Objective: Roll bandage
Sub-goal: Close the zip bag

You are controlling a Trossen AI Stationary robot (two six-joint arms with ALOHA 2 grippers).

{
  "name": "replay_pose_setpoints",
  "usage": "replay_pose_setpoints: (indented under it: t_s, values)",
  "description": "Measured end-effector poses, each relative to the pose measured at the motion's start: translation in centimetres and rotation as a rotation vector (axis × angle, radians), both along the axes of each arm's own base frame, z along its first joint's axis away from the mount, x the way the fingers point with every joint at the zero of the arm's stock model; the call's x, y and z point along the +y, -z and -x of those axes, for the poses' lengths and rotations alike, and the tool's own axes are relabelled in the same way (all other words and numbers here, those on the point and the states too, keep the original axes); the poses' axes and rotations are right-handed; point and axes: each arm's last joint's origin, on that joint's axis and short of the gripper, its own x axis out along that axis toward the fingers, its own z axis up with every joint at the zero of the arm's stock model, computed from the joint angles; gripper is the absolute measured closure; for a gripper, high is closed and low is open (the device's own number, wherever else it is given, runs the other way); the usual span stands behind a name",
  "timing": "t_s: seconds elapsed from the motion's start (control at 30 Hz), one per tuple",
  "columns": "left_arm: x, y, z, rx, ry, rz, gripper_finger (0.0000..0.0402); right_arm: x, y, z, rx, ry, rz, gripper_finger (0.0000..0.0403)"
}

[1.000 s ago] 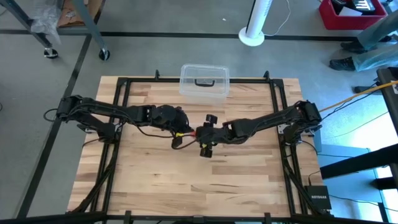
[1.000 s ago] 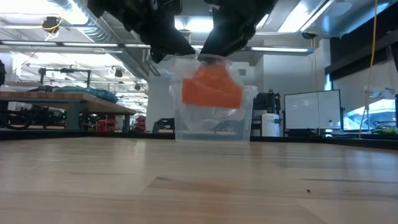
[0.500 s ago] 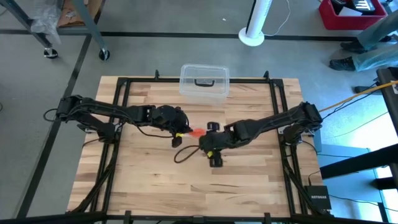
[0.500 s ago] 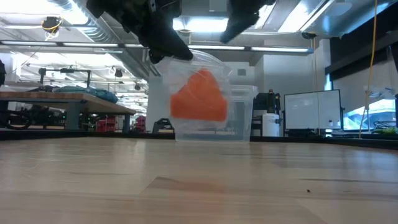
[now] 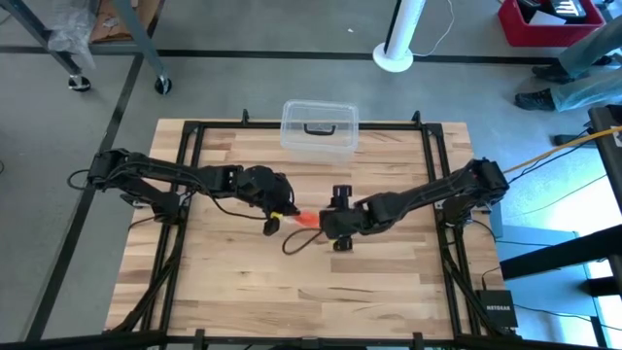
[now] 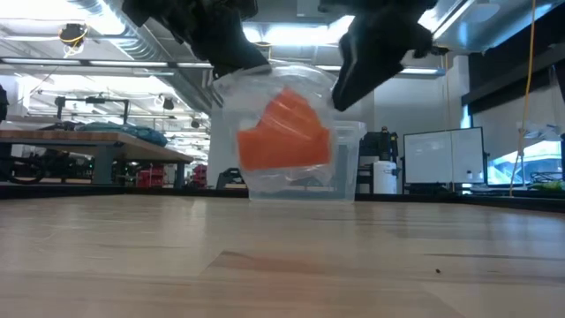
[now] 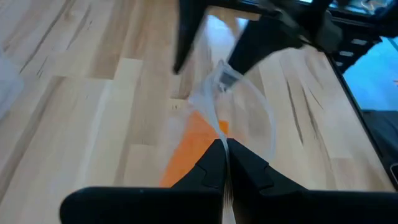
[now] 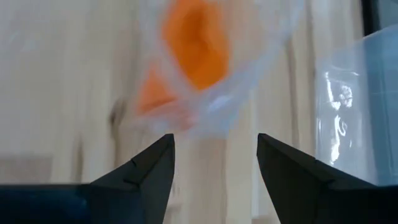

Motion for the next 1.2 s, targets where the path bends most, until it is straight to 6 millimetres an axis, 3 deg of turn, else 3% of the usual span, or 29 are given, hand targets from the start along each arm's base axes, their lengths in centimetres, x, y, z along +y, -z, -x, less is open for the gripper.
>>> replay_pose_setpoints:
  t_s: [0.23, 0.4, 0.53, 0.7, 0.77, 0.97, 1.2]
  values:
    - [-0.1, 0.0, 0.0, -0.002, 0.009, -0.006, 0.04, -0.5, -0.5, -0.3, -0.115, -0.063, -0.198, 0.0175]
    - [-0.1, 0.0, 0.0, -0.007, 0.008, -0.012, 0.04, -0.5, -0.9, -0.6, -0.149, -0.047, -0.207, 0.0194]
    - [-0.1, 0.0, 0.0, 0.002, 0.007, -0.011, 0.04, -0.9, -0.9, -0.7, -0.147, -0.025, -0.242, 0.0257]
    - [0.0, 0.0, 0.0, 0.001, 0.01, -0.017, 0.04, -0.7, -0.9, -0.3, -0.112, -0.047, -0.275, 0.0369]
    - [0.0, 0.0, 0.0, -0.001, 0.018, -0.03, 0.04, -0.8, -0.7, -0.1, -0.085, -0.044, -0.269, 0.0392]
    - [-0.1, 0.0, 0.0, -0.005, 0.03, -0.055, 0.04, -0.9, -0.2, 0.7, 0.01, -0.028, -0.257, 0.0392]
    - [-0.4, 0.5, -0.6, -0.01, 0.002, -0.021, 0.0397, -0.9, -0.4, 0.4, -0.023, -0.038, -0.261, 0.0396]
